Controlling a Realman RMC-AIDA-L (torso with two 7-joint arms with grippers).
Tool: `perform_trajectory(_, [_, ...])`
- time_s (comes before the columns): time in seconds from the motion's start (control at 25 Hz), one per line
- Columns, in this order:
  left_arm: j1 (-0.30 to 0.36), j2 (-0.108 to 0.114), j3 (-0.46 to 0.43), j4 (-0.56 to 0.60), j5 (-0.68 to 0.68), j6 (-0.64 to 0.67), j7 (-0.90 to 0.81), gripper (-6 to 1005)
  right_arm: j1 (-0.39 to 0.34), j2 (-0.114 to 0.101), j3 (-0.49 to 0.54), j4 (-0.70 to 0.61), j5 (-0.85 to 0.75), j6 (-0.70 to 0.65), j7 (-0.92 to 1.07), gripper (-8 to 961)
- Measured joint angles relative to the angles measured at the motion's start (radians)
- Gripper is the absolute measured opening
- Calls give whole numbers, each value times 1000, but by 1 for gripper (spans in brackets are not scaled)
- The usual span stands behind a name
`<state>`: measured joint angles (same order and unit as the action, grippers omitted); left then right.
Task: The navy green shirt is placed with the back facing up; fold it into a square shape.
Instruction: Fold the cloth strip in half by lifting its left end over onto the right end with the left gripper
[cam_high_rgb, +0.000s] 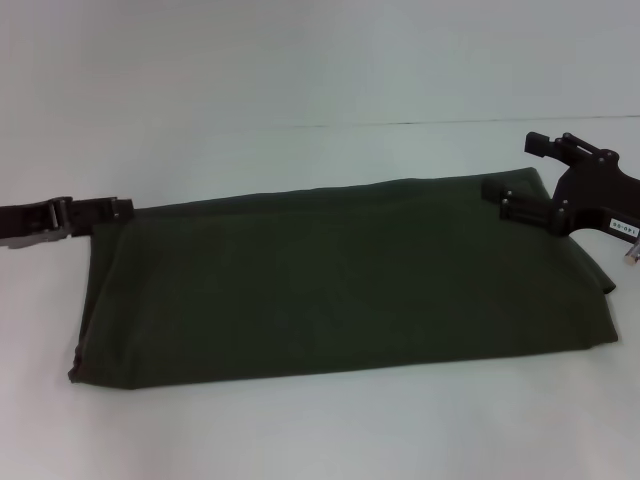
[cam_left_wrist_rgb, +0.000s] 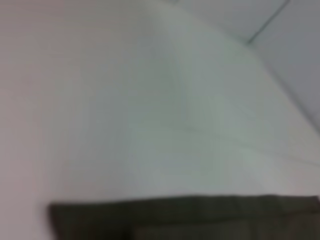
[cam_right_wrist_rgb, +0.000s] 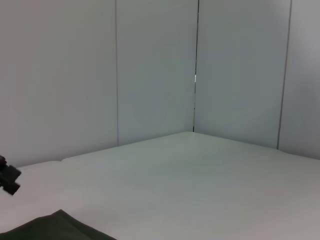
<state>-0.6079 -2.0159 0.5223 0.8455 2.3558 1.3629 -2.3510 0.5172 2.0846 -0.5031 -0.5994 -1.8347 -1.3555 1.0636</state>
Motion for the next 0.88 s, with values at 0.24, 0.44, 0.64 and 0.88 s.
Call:
perform_trajectory(0.24, [-72,29,23,-3,173,14,-169,868,8,0,-3,-5,-3,-4,0,941])
perform_trajectory(0.44, [-136,53,58,-7,307,33,-290,864,15,-5,-16,-10,-1,-10,0,941])
perform_trajectory(0.64, [-190,74,82,-63,377,49,-358,865,22,-11,-17,-11,0,-11,3,941])
perform_trajectory(0.88, [-220,80,86,-122,419,10,-387,864,34,-8,-17,-22,1,-13,-1,942])
